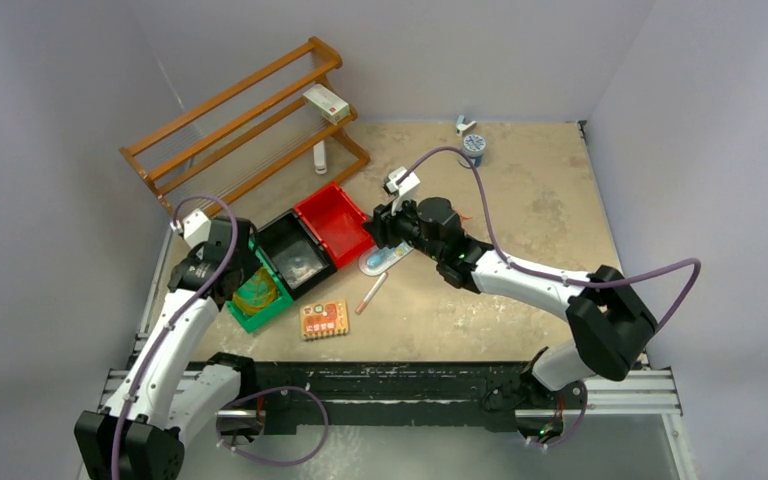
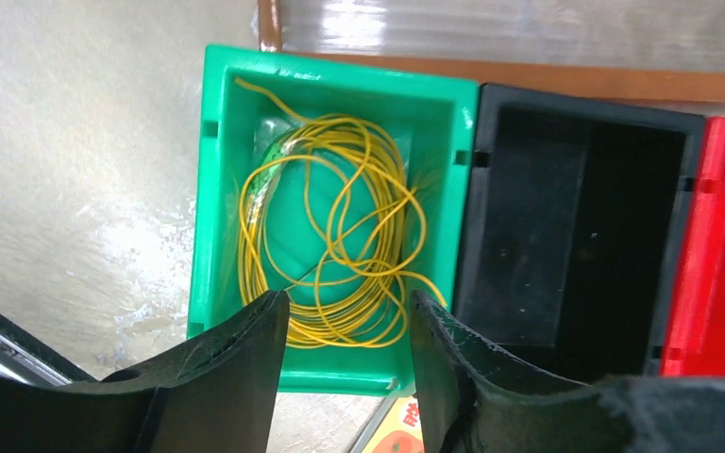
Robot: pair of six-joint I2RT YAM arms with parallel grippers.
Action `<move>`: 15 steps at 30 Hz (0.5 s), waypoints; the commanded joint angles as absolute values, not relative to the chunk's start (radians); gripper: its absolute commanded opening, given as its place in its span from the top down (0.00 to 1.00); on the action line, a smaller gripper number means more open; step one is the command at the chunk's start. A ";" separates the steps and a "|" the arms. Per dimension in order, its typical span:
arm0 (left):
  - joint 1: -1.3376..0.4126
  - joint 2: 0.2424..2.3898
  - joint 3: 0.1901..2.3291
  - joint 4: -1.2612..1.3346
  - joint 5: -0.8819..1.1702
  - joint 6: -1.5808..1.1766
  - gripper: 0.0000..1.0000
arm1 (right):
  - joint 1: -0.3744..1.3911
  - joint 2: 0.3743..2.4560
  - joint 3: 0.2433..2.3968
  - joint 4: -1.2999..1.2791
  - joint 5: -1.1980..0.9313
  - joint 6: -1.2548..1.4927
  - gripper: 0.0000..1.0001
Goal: Untangle the cables
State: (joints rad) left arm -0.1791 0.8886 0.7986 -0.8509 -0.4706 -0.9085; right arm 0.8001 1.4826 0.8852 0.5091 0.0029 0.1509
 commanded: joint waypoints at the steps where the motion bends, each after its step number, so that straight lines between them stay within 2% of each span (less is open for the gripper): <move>1: -0.176 0.880 0.746 -0.780 -0.484 -1.009 0.53 | 0.804 1.485 0.880 0.544 -0.037 0.179 0.54; 15: -0.176 0.952 0.643 -0.606 -0.492 -1.036 0.54 | 0.804 1.495 0.876 0.535 -0.072 0.133 0.54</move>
State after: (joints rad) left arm -0.1791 0.9360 0.6701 -0.6975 -0.4789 -1.0126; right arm 0.8001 1.4857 0.8780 0.5064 -0.0483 0.1486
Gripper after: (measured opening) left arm 0.460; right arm 0.459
